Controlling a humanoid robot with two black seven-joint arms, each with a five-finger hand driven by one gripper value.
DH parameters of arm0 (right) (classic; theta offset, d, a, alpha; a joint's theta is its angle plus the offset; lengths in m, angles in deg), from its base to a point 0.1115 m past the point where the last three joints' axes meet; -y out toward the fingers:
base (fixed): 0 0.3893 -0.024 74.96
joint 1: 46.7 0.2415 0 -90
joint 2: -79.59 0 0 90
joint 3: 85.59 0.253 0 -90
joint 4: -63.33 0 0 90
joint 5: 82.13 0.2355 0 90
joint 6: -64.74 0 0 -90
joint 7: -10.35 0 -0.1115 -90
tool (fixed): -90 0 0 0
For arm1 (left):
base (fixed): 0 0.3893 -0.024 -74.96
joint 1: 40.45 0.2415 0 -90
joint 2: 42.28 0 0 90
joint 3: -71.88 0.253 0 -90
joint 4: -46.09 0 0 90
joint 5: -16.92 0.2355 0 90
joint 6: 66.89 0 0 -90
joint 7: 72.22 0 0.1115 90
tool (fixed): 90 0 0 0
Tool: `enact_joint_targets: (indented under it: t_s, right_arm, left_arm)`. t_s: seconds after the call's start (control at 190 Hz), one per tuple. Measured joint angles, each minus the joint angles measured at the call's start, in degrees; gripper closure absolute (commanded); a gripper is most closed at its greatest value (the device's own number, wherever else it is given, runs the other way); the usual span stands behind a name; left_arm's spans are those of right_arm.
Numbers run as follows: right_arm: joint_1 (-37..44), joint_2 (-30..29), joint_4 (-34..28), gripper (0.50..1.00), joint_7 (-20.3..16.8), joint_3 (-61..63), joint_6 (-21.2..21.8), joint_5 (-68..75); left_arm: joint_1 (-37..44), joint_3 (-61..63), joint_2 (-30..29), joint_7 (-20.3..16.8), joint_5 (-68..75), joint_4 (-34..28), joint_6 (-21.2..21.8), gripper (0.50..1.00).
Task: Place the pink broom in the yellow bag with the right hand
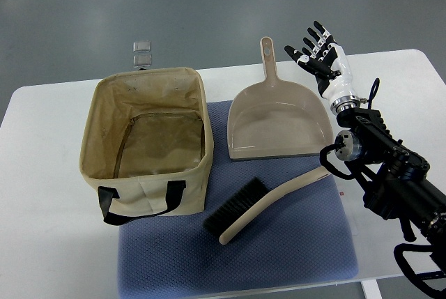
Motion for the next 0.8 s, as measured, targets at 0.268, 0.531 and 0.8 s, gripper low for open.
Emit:
enact_joint_targets:
  t_s: [0.268,0.531,0.8]
  right_arm:
    - [0.0,0.0,0.0,0.570,0.0,0.1,0.0,0.0]
    - [0.0,0.0,0.0,0.570,0.0,0.1,0.0,0.0]
    - [0.0,0.2,0.0,0.570,0.1,0.3,0.0,0.0]
  left_arm:
    - [-0.3,0.2,0.0,-0.3,0.0,0.2,-0.2,0.500]
    - [-0.7,0.2,0.0,-0.2,0.0,-0.4,0.4,0.500]
    - [-0.6,0.1,0.0,-0.2,0.1,0.0,0.5,0.500]
